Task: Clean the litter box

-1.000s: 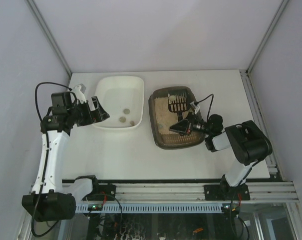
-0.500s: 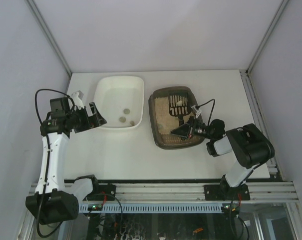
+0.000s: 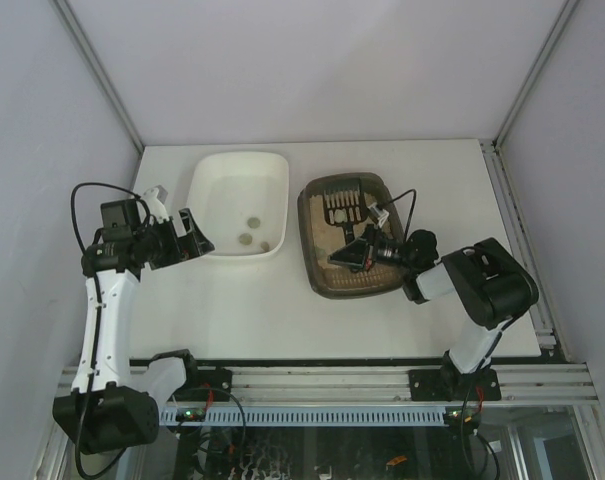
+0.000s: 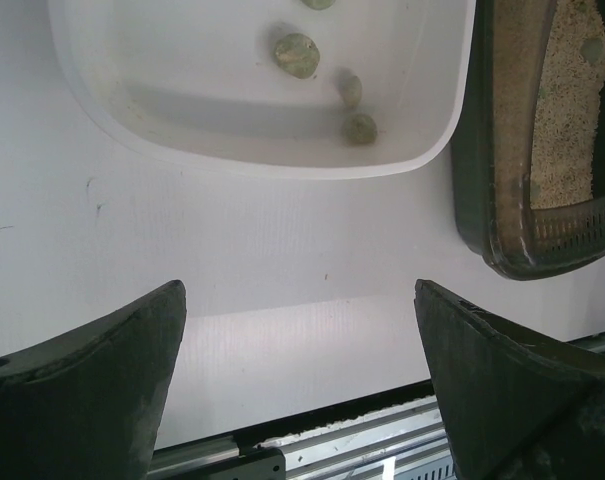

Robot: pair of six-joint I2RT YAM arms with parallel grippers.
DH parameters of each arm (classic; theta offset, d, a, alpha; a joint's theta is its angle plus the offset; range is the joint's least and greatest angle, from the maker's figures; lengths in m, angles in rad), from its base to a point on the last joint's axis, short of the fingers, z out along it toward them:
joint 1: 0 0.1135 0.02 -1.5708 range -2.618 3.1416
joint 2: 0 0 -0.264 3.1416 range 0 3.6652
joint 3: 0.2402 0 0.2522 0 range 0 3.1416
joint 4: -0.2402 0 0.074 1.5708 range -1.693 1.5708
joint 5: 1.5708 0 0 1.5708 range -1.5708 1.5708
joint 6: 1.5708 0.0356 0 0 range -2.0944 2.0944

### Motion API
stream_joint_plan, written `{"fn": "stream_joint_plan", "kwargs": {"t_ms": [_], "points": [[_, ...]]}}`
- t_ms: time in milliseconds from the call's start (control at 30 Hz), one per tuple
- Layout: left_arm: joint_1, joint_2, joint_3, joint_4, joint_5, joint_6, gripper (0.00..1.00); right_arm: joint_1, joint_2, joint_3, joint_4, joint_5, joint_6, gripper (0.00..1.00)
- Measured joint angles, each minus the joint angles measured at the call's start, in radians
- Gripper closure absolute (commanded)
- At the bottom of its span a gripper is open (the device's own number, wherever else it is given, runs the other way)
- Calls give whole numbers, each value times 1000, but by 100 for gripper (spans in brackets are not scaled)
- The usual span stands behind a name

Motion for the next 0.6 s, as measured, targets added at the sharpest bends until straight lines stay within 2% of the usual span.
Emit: {"fn": "stream_joint_plan", "kwargs": {"t_ms": [233, 467, 600], "points": [[1, 6, 0, -6, 9, -1, 0, -34, 67, 35, 16, 58, 195, 100], [2, 18, 0, -23, 13, -10, 0, 134, 84, 35, 11, 61, 361, 100], [5, 40, 0, -37, 15, -10, 0, 154, 48, 35, 13, 62, 409, 100]]}}
